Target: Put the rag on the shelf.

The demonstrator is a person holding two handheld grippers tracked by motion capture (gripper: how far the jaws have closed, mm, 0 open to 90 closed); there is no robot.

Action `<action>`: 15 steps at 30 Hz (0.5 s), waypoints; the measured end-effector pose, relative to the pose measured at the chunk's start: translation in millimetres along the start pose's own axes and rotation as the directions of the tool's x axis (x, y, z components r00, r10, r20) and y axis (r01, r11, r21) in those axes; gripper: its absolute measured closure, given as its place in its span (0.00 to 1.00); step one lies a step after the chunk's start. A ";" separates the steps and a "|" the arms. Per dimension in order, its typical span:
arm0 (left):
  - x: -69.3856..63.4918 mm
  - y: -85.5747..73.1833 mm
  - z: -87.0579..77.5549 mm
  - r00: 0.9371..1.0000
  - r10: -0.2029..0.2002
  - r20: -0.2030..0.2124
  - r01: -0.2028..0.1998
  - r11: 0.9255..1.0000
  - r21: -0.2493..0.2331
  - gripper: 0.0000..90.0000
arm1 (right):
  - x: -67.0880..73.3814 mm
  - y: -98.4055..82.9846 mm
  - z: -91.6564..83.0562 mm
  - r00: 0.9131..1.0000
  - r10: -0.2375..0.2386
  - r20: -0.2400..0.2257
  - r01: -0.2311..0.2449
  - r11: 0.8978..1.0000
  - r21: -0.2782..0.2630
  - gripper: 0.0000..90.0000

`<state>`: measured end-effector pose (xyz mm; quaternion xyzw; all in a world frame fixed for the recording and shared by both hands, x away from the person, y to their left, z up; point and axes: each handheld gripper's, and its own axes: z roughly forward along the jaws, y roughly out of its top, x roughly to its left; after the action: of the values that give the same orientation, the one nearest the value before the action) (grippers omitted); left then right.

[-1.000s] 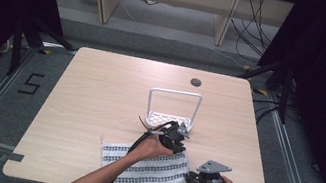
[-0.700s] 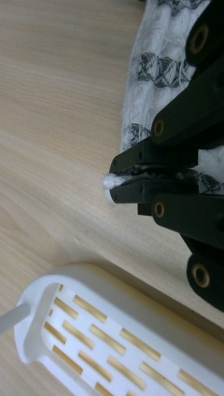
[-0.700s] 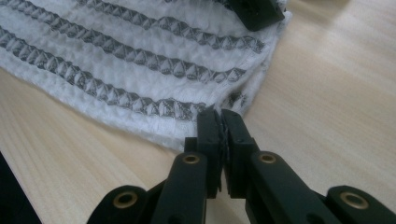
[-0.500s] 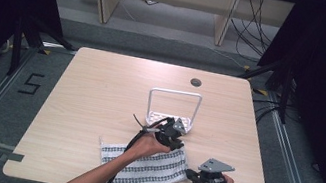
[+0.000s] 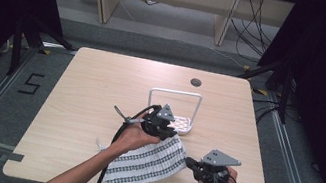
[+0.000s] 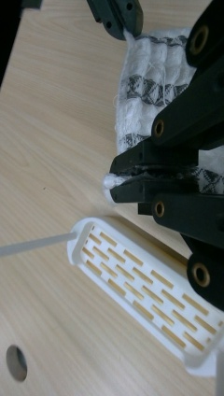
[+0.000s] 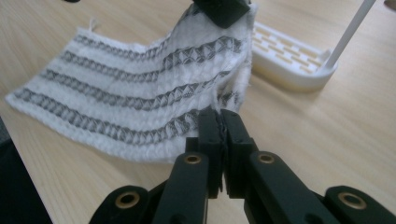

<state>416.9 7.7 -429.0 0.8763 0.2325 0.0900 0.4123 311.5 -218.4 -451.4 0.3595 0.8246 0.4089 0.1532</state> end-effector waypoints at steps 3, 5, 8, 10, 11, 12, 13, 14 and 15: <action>-0.3 5.2 -16.6 1.000 0.007 -0.024 -0.007 1.000 -0.017 0.95 | -0.2 13.5 -5.5 1.000 -0.008 -0.011 0.008 1.000 -0.022 0.99; -0.8 7.5 -23.4 1.000 0.007 -0.029 -0.008 1.000 -0.030 0.95 | -0.2 24.6 -9.5 1.000 -0.018 -0.019 0.017 0.999 -0.047 0.99; 0.5 16.9 -50.2 0.998 0.026 -0.050 -0.030 0.997 -0.074 0.95 | 1.2 41.9 -18.8 1.000 -0.011 -0.009 0.010 0.997 -0.070 0.99; 3.1 20.2 -61.6 0.999 0.006 -0.053 -0.011 0.995 -0.102 0.95 | 0.4 52.9 -23.4 1.000 -0.029 -0.010 0.028 0.995 -0.091 0.99; 4.0 21.7 -67.3 0.998 -0.005 -0.056 -0.002 0.993 -0.118 0.95 | 0.7 58.0 -25.6 0.999 -0.032 -0.004 0.032 0.994 -0.102 0.99; 4.8 23.1 -72.5 0.998 -0.021 -0.054 0.013 0.990 -0.137 0.95 | -1.0 63.3 -27.9 0.999 -0.049 0.000 0.049 0.993 -0.110 0.99; 4.8 23.1 -72.5 0.998 -0.021 -0.054 0.013 0.990 -0.137 0.95 | -1.3 68.0 -29.7 0.998 -0.055 0.001 0.055 0.992 -0.117 0.99; 6.5 25.3 -82.2 0.998 -0.032 -0.058 0.022 0.988 -0.156 0.95 | -2.3 72.7 -31.2 0.998 -0.065 0.007 0.065 0.990 -0.125 0.99; 6.5 25.3 -82.2 0.998 -0.032 -0.058 0.022 0.988 -0.156 0.95 | -2.7 77.0 -32.7 0.998 -0.058 0.008 0.059 0.990 -0.130 0.99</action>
<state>402.3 52.8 -357.0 0.8352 0.2490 0.1288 0.4732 331.5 -207.5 -370.9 0.3252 0.8060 0.4566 0.1900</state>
